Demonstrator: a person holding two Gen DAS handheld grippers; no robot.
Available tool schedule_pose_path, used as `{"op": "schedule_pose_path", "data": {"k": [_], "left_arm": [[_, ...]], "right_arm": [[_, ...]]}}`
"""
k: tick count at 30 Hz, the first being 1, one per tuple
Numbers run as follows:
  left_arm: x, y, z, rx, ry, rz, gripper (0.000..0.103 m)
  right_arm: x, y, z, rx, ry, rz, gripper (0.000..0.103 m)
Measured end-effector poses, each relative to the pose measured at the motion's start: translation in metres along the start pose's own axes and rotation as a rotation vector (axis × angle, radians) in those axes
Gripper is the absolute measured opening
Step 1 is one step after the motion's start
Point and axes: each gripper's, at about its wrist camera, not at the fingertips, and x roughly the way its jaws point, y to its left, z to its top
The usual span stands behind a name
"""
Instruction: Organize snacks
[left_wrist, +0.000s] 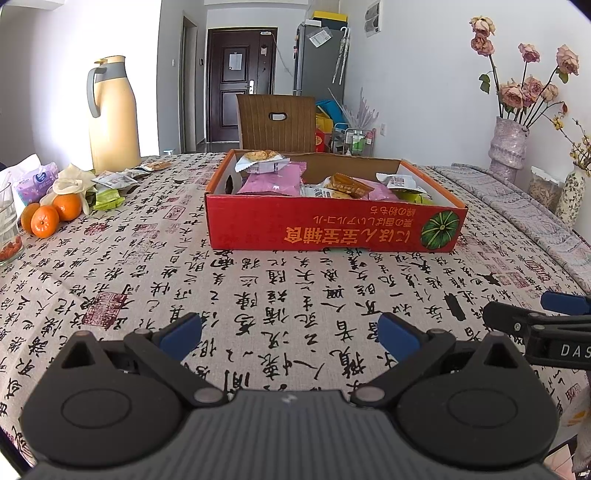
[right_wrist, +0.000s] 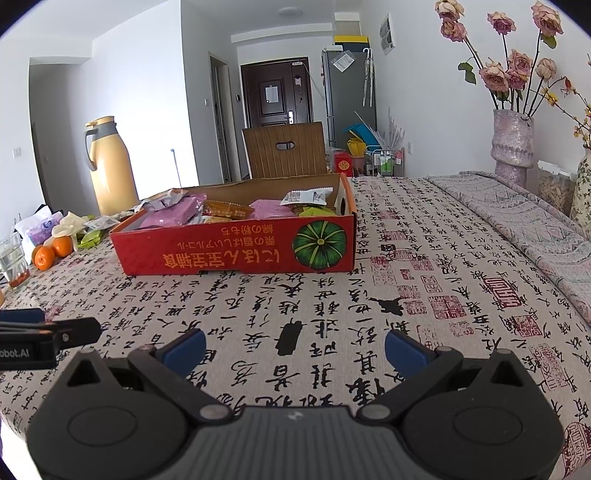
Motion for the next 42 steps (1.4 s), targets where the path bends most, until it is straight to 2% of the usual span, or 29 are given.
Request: {"op": "schedule_pose_path", "data": {"k": [42], "left_arm": [[-0.0022, 0.0008, -0.0004, 0.002, -0.01, -0.009, 0.103]], "right_arm": [[-0.0002, 0.0008, 0.0, -0.002, 0.001, -0.001, 0.103]]}}
